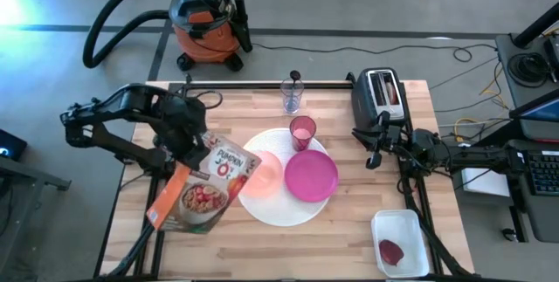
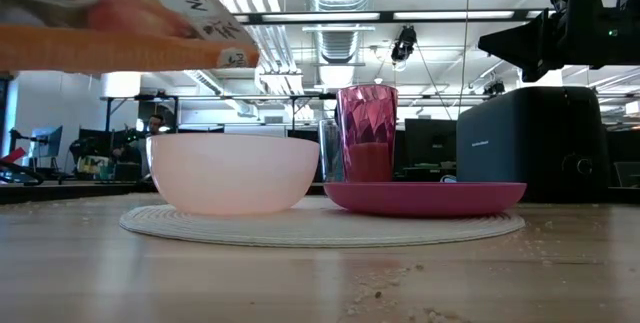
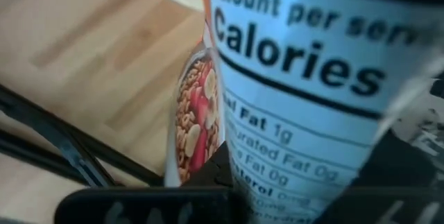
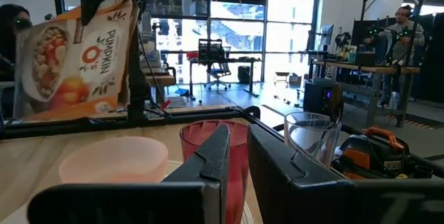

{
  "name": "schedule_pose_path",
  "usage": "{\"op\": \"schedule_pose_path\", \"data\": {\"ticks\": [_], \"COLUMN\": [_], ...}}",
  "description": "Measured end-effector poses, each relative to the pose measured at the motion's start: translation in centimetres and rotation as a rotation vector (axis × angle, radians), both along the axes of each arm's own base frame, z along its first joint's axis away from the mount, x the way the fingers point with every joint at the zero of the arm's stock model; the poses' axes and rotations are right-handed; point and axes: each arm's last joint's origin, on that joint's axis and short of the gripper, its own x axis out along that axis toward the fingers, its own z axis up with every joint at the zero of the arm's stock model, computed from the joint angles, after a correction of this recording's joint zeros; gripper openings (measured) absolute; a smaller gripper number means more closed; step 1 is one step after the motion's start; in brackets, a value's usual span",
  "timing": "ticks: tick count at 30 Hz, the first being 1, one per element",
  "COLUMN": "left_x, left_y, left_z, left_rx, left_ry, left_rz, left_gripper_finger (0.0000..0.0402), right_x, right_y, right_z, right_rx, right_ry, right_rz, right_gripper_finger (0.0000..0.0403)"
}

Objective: Arrange a breakfast setting
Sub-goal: Pour the cereal from the cereal box into the orange bowl

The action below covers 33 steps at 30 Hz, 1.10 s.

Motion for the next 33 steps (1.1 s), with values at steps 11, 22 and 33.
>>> {"op": "schedule_pose_path", "data": {"ticks": [11, 22, 33], "left_x": [2.5, 5.4, 6.4], "left_y": [-0.4, -0.1, 2.3], "left_z": [-1.2, -2.9, -3.1], "left_rx": [-0.193, -0.328, -0.458], "left_ry": [0.170, 0.313, 0.355], "left_rz": [0.084, 0.135, 0.257], "left_gripper_finger": [0.0000, 0.0000, 0.0000], "right_x": [0.0, 0.0, 0.0], "right_y": [0.0, 0.0, 0.0], "right_z": [0.0, 0.0, 0.0], "right_rx": [-0.001, -0.001, -0.001], "right_ry": [0.000, 0.000, 0.000], "right_rz": [-0.001, 0.000, 0.000], "right_gripper_finger": [0.0043, 0.0043, 0.0043]}}
